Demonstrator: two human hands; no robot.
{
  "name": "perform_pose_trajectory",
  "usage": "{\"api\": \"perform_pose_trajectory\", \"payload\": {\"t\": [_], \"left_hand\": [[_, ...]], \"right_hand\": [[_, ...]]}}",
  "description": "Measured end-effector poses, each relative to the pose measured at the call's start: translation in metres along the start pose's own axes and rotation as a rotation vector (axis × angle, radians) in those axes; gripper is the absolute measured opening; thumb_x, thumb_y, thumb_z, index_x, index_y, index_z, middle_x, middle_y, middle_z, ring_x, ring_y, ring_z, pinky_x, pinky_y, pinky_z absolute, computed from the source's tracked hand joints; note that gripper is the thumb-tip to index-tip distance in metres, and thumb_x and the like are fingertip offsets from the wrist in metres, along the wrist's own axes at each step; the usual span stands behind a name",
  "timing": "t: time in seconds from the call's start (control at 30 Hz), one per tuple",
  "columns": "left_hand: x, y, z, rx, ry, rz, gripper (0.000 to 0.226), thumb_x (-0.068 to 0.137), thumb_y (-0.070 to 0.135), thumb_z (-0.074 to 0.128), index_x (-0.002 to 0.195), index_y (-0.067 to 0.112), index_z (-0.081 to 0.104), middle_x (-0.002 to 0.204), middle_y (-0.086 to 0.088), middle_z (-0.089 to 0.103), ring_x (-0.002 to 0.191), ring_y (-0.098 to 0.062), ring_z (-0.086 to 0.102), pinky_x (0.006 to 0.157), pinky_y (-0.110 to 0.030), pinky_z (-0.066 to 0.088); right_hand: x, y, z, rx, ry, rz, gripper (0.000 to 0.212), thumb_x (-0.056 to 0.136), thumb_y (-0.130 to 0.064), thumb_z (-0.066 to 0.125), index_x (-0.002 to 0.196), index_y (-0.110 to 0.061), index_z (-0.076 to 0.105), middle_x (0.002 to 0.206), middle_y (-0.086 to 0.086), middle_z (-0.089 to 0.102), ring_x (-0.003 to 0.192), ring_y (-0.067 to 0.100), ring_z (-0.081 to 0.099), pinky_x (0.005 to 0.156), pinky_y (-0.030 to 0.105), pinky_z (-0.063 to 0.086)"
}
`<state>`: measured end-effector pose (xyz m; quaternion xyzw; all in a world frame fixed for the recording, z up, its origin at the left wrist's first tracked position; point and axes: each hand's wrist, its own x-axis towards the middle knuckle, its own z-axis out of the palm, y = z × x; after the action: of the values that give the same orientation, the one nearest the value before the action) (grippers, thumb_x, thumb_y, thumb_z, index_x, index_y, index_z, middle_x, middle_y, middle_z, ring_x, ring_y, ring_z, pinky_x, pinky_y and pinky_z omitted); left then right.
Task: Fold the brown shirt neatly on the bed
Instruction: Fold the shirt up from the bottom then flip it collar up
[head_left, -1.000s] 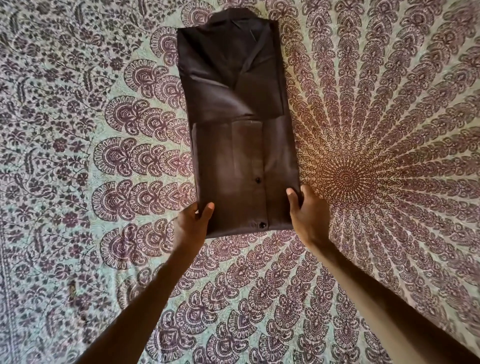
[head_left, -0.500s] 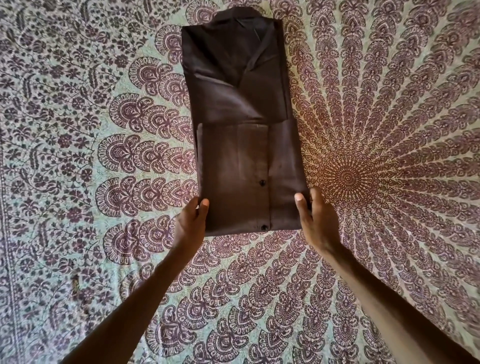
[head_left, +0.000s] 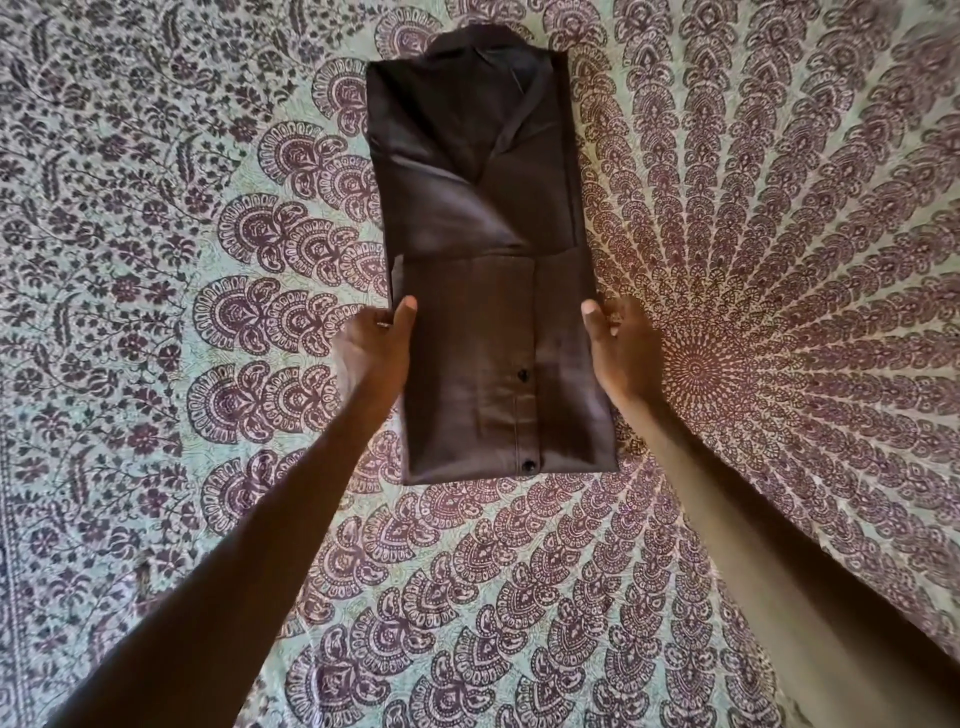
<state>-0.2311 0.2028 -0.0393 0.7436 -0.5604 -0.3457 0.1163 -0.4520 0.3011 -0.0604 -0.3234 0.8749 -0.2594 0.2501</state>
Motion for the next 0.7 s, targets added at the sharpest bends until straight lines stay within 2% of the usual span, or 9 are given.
{"api": "perform_pose_trajectory", "payload": {"t": [0.1,0.2,0.27,0.33,0.43,0.5,0.57,0.63,0.7], "left_hand": [[0.033,0.011,0.008,0.000,-0.025,-0.036,0.042,0.090,0.049,0.057,0.096,0.011,0.072,0.096,-0.017,0.069,0.095,-0.031,0.063,0.071,-0.028,0.040],[0.046,0.009,0.014,-0.041,-0.020,-0.082,0.034,0.086,0.043,0.065,0.084,0.009,0.070,0.085,-0.014,0.068,0.086,-0.031,0.066,0.062,-0.027,0.038],[0.044,0.008,0.016,0.043,0.034,0.020,0.030,0.086,0.039,0.066,0.077,0.010,0.065,0.076,-0.011,0.066,0.074,-0.029,0.064,0.058,-0.026,0.034],[0.044,0.003,0.016,0.170,0.090,0.224,0.025,0.088,0.034,0.064,0.089,0.009,0.061,0.088,-0.014,0.066,0.076,-0.028,0.059,0.059,-0.030,0.037],[0.057,-0.014,0.006,0.202,0.068,0.620,0.022,0.092,0.021,0.056,0.109,0.010,0.048,0.107,-0.014,0.051,0.088,-0.031,0.052,0.067,-0.040,0.045],[0.069,-0.032,-0.006,0.311,-0.004,1.001,0.015,0.094,0.009,0.047,0.108,0.012,0.047,0.107,-0.016,0.052,0.091,-0.033,0.053,0.080,-0.044,0.043],[0.079,-0.052,-0.018,0.460,-0.101,1.356,0.028,0.088,0.001,0.042,0.112,0.009,0.054,0.109,-0.019,0.060,0.096,-0.034,0.056,0.085,-0.044,0.041],[0.093,-0.067,-0.028,0.585,-0.225,1.568,0.040,0.081,-0.002,0.050,0.118,0.006,0.061,0.114,-0.017,0.064,0.104,-0.032,0.056,0.093,-0.042,0.038],[0.105,-0.070,-0.035,0.643,-0.278,1.658,0.040,0.083,0.005,0.059,0.122,0.009,0.064,0.118,-0.011,0.066,0.108,-0.032,0.059,0.098,-0.043,0.039]], "right_hand": [[0.029,-0.014,0.004,0.078,-0.011,0.027,0.032,0.095,-0.033,0.060,0.112,-0.006,0.059,0.092,-0.004,0.061,0.080,0.012,0.055,0.056,0.018,0.030],[0.043,-0.018,0.005,0.072,0.023,0.096,0.030,0.089,-0.029,0.068,0.111,-0.010,0.060,0.101,0.002,0.067,0.084,0.016,0.060,0.066,0.021,0.038],[0.043,-0.021,0.009,-0.010,0.051,0.116,0.031,0.089,-0.032,0.068,0.110,-0.012,0.059,0.101,0.005,0.069,0.086,0.022,0.065,0.066,0.025,0.038],[0.039,-0.023,0.011,-0.186,0.091,0.042,0.032,0.091,-0.035,0.064,0.112,-0.013,0.055,0.098,0.006,0.070,0.086,0.027,0.066,0.063,0.028,0.037],[0.041,-0.008,0.006,-0.326,0.158,-0.364,0.027,0.092,-0.026,0.063,0.113,-0.012,0.053,0.100,0.006,0.064,0.085,0.023,0.061,0.063,0.031,0.044],[0.047,0.013,-0.004,-0.388,0.081,-0.644,0.027,0.087,-0.009,0.066,0.113,-0.011,0.057,0.107,0.008,0.059,0.092,0.022,0.055,0.073,0.036,0.051],[0.055,0.035,-0.015,-0.484,-0.012,-0.900,0.040,0.078,0.004,0.068,0.115,-0.009,0.062,0.113,0.012,0.060,0.100,0.026,0.054,0.083,0.037,0.053],[0.063,0.052,-0.025,-0.574,-0.121,-1.106,0.048,0.073,0.009,0.061,0.119,-0.006,0.065,0.119,0.015,0.062,0.110,0.028,0.051,0.091,0.042,0.050],[0.073,0.061,-0.032,-0.655,-0.210,-1.197,0.050,0.075,0.009,0.056,0.121,-0.008,0.065,0.124,0.013,0.063,0.117,0.029,0.051,0.096,0.046,0.049]]}}
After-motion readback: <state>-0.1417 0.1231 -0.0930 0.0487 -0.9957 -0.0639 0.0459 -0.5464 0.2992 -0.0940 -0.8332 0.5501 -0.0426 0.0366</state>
